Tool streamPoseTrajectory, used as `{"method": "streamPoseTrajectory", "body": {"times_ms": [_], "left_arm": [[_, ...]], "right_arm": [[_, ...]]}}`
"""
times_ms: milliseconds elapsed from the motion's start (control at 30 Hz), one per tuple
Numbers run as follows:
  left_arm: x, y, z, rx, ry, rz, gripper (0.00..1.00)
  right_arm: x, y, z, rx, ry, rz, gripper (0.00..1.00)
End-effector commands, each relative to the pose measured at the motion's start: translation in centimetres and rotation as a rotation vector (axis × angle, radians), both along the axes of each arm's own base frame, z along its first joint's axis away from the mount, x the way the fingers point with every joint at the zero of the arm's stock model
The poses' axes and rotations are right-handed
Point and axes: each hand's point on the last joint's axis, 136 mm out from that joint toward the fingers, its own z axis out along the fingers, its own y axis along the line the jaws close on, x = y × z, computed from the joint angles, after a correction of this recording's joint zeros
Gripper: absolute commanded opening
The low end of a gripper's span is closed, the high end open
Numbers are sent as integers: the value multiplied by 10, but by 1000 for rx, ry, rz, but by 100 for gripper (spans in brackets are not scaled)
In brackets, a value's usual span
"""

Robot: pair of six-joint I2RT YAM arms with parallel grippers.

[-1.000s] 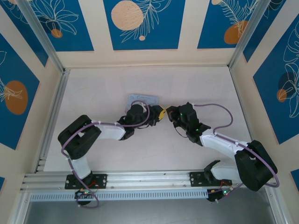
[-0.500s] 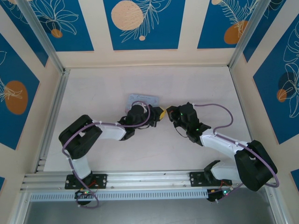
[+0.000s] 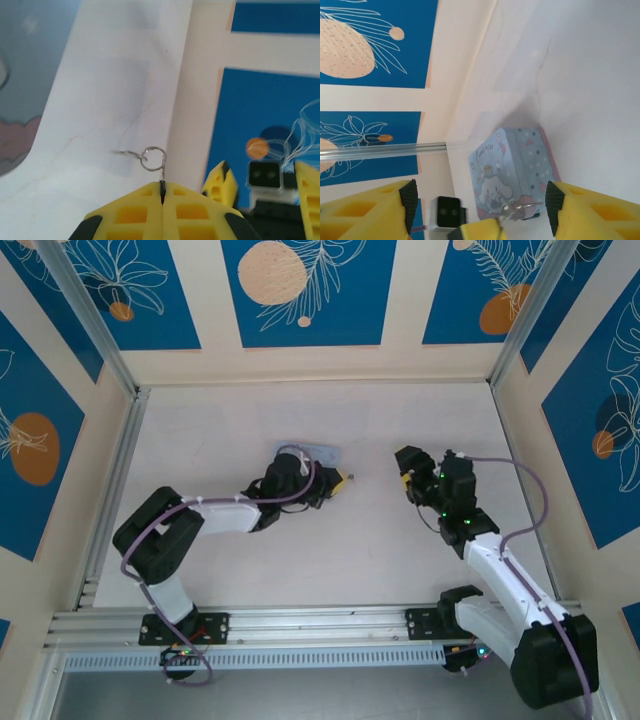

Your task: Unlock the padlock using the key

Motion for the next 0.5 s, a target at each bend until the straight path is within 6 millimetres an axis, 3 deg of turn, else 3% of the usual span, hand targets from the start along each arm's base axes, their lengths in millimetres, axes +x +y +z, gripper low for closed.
{"method": "streamPoseTrajectory", "body": {"times_ms": [0, 233, 467], "left_arm": [[-11, -4, 50, 86, -256, -231, 0], [-20, 10, 79, 159, -452, -445, 0], [-27, 18, 88, 125, -507, -556, 0]], "right_arm": [[-11, 16, 2, -41, -33, 228, 70], [0, 39, 44, -96, -249, 456, 65], [1, 62, 68, -84, -418, 644, 58]]}}
